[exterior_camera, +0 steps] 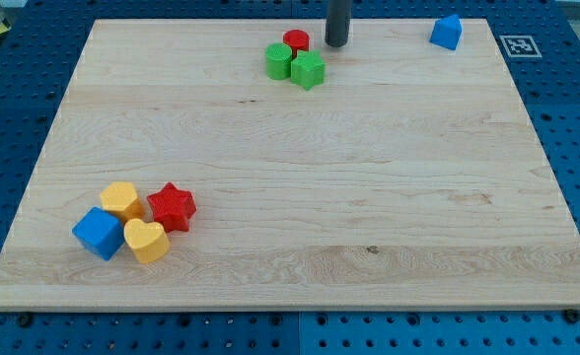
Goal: Separate the group of blocks
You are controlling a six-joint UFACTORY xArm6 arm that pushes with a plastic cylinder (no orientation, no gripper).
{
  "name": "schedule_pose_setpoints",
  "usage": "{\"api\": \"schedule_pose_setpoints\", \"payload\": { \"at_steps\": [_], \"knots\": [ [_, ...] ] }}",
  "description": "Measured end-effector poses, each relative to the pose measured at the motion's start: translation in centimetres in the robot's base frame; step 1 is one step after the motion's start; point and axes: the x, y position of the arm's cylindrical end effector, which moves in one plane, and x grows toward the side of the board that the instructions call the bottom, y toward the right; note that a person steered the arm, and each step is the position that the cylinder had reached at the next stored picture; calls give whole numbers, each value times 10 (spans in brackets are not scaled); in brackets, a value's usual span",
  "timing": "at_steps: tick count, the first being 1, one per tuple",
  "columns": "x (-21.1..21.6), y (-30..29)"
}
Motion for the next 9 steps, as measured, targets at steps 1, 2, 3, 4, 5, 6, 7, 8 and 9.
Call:
{"api": "schedule_pose_setpoints", "payload": {
  "at_steps": [1, 2, 3, 4, 5, 6, 7, 8, 9],
  "knots": [
    [14, 0],
    [14, 0],
    [17, 5],
    [20, 2],
    [2, -10],
    [-17, -25],
    [-23, -35],
    [-23, -40],
    [-23, -40]
  ]
}}
